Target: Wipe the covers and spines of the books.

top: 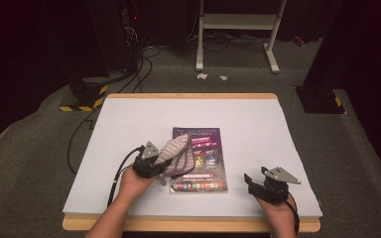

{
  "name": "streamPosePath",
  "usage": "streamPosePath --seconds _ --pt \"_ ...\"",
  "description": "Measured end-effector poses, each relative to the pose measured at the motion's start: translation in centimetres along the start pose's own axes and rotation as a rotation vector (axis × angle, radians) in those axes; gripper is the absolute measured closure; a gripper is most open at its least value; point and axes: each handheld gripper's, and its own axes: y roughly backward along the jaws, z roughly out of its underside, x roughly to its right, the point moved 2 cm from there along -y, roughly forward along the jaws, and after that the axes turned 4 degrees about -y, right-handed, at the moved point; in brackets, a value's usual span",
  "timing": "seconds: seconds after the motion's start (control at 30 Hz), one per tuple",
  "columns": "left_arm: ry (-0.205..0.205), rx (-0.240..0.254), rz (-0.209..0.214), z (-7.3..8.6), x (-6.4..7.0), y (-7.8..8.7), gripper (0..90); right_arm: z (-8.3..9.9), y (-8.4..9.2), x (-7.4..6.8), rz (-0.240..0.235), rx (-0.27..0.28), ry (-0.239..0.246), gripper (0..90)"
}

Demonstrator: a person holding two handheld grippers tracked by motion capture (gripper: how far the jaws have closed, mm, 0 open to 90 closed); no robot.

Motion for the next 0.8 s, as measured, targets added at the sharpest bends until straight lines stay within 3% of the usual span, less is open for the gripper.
streamPosePath --seconds 0.07,0.13,0.47,0.8 --pt "-0.001 -0.043 -0.003 -0.2 -0.3 -1.4 70.4 0.0 0.0 0.0 0.0 0.002 -0.001 28.5" --pt "-0.027 -0.07 -0.008 -0.5 0.0 -2.5 70.0 0.0 0.0 0.0 -0.001 0.002 0.001 28.5" --pt "-0.086 -0.109 -0.023 -2.2 1.2 -4.1 69.3 0.0 -0.1 -0.2 -0.011 -0.002 0.009 28.5" --pt "-0.104 -0.097 0.059 -4.4 4.2 -6.8 69.1 -0.1 0.1 -0.1 -0.015 0.006 0.002 28.5"
